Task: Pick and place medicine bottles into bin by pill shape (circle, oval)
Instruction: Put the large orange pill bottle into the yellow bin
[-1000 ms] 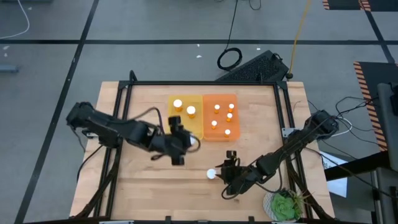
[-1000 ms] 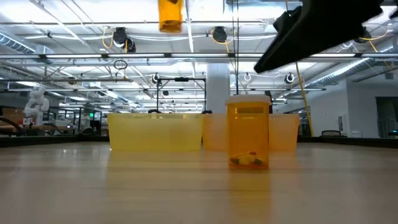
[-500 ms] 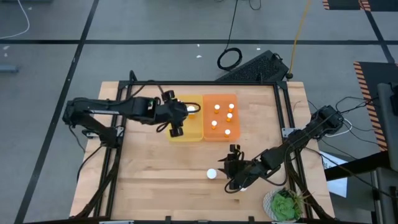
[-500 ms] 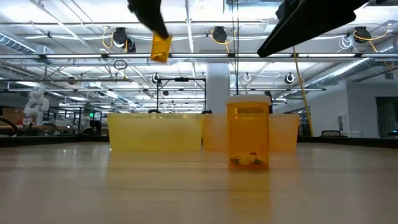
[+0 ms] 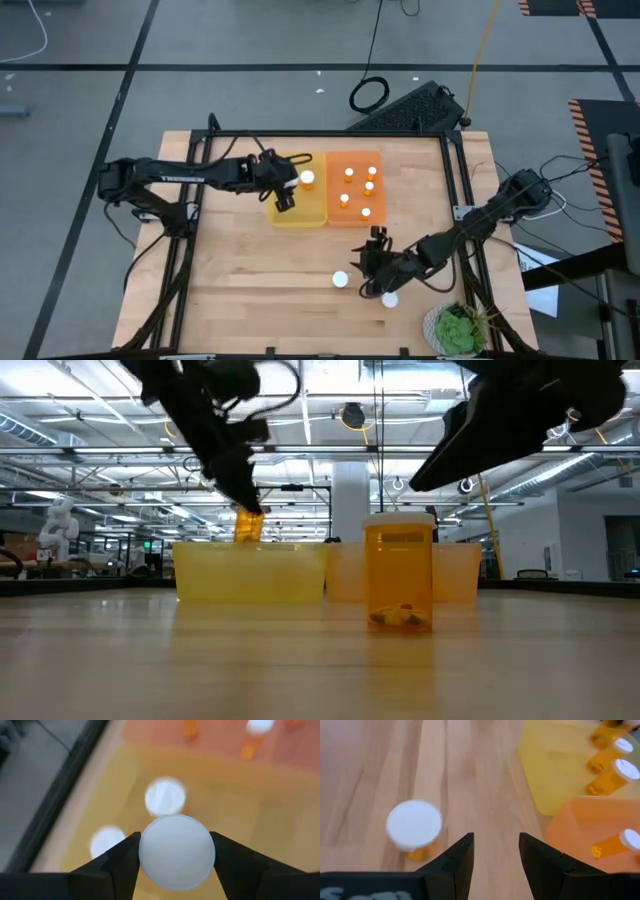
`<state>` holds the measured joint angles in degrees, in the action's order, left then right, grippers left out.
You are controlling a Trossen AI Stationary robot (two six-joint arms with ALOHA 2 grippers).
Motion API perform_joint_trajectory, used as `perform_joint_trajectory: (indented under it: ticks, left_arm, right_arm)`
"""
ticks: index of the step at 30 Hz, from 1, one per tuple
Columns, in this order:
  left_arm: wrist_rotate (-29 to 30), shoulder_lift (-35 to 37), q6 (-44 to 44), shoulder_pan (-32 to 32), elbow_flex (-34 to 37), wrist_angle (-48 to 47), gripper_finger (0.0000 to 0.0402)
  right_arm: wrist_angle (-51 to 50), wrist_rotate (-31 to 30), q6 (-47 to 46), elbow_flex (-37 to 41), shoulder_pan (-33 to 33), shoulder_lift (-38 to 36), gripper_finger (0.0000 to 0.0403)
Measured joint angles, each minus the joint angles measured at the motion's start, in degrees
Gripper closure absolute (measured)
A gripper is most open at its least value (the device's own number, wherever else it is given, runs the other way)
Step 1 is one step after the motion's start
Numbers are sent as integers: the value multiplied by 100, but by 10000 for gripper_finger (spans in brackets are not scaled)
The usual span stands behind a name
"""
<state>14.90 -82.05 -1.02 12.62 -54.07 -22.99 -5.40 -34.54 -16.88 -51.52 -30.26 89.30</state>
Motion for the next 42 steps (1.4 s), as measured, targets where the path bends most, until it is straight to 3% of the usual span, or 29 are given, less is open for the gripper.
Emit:
perform_joint_trajectory:
  ticks: [9, 18, 22, 28, 42]
  left_arm:
    - [-479, -6, 143, 250, 685, 862, 181]
    - [-490, -8, 281, 343, 1116, 1268, 163]
    - [-481, -8, 284, 343, 1370, 1861, 170]
    - [-457, -10, 280, 343, 1457, 1856, 177]
    - [-437, -13, 273, 332, 1457, 1939, 114]
  right_arm:
    - [586, 15, 186, 323, 341, 0, 255]
    - [1168, 31, 416, 546, 461, 0, 255]
    - [1166, 31, 447, 546, 485, 0, 255]
    - [1165, 33, 426, 546, 481, 0, 255]
    - [1164, 35, 413, 546, 479, 0, 255]
